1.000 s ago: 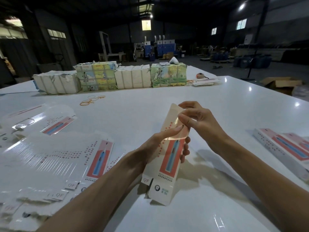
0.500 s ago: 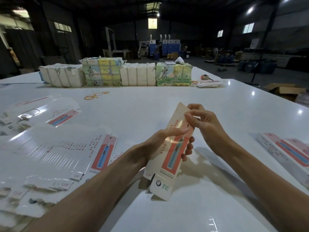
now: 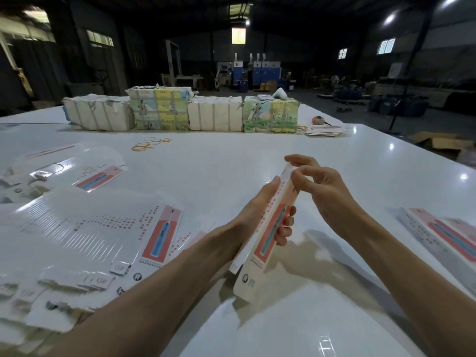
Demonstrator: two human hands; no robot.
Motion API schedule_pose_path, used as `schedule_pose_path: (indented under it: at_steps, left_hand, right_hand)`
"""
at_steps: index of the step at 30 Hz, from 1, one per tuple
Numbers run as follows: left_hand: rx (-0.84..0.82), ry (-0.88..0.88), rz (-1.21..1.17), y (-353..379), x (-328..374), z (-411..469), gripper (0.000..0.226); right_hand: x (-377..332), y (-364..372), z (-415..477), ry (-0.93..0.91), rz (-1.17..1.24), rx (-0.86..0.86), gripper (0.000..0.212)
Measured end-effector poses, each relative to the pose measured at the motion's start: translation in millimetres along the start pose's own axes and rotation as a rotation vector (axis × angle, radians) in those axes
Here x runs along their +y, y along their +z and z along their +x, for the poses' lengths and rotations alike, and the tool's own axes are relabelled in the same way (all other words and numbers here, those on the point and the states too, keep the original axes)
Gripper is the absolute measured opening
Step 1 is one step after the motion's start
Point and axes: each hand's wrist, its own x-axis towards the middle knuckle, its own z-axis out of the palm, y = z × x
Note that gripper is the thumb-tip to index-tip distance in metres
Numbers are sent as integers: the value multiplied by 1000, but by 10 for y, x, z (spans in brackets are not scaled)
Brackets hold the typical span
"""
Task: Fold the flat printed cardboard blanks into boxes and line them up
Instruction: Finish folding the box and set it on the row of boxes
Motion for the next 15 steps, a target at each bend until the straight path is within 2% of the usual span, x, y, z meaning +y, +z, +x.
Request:
schedule_pose_path:
  at_steps: [4, 8, 10, 13, 15]
  left_hand:
    - [30, 44, -121, -26, -29, 4, 66]
    - [55, 131, -383, -179, -12, -1, 70]
    - [55, 150, -382, -211, -20, 0, 77]
    - [112, 152, -264, -199, -98, -1, 86]
    - [226, 218, -154, -180, -142, 16, 77]
  right_hand:
    - [66, 108, -8, 28, 19, 49, 16]
    - [104, 246, -100, 128, 79, 19, 58]
    - [134, 327, -148, 124, 84, -21, 59]
    - [165, 388, -173, 95, 90, 32, 55]
    - [168, 368, -167, 81, 77, 60, 51]
